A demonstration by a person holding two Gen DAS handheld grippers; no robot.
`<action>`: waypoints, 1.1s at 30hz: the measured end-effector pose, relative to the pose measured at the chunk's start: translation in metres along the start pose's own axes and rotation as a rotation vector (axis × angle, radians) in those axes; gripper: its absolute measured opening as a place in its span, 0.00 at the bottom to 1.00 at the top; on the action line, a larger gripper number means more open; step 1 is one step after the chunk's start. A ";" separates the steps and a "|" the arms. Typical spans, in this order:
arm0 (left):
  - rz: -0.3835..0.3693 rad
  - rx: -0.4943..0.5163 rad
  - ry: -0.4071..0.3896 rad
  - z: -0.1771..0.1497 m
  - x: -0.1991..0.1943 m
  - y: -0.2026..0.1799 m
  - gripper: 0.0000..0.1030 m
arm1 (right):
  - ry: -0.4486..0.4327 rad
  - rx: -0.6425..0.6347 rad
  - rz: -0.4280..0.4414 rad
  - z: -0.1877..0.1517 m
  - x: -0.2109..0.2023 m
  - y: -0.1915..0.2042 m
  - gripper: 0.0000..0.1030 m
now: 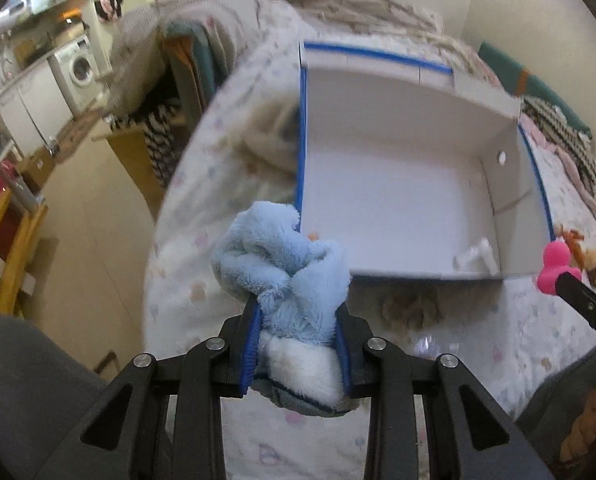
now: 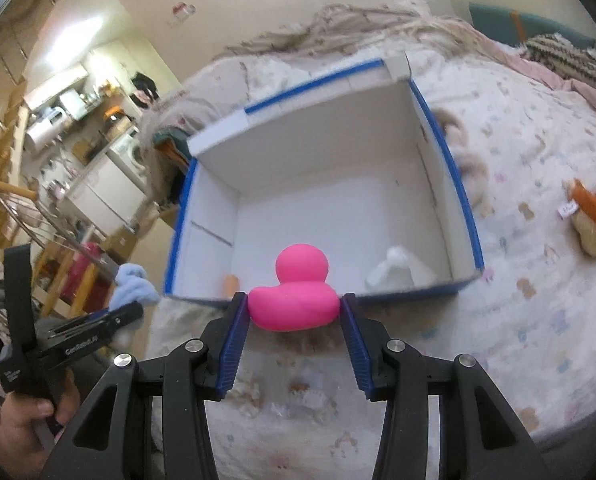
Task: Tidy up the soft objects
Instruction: 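Lift and carry the blue plush and pink duck over the box with both tools, then open the right tool to drop the duck while the left tool releases the plush into the box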
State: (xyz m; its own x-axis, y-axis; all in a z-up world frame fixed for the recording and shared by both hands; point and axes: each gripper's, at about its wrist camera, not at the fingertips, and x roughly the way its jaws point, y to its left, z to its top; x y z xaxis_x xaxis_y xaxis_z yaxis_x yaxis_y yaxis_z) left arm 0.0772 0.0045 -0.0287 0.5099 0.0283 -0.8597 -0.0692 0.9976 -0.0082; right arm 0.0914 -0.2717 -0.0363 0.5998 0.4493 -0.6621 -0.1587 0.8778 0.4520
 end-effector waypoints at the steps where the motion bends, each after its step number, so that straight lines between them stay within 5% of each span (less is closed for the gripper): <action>1: 0.004 0.000 -0.024 0.005 -0.004 0.001 0.28 | -0.013 0.003 0.016 0.003 -0.001 -0.001 0.48; 10: -0.002 0.023 -0.159 0.050 -0.015 -0.015 0.28 | -0.046 -0.038 0.014 0.032 0.012 -0.001 0.48; 22: -0.027 0.079 -0.096 0.097 0.039 -0.052 0.28 | -0.016 -0.070 -0.051 0.070 0.060 -0.010 0.48; 33: -0.082 0.099 -0.053 0.090 0.083 -0.065 0.29 | 0.120 -0.059 -0.133 0.061 0.100 -0.021 0.48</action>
State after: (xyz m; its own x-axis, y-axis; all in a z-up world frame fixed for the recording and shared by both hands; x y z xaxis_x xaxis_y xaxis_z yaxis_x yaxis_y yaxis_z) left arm 0.2010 -0.0521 -0.0533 0.5553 -0.0533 -0.8299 0.0584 0.9980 -0.0251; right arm 0.2028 -0.2547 -0.0756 0.5214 0.3426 -0.7815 -0.1327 0.9373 0.3223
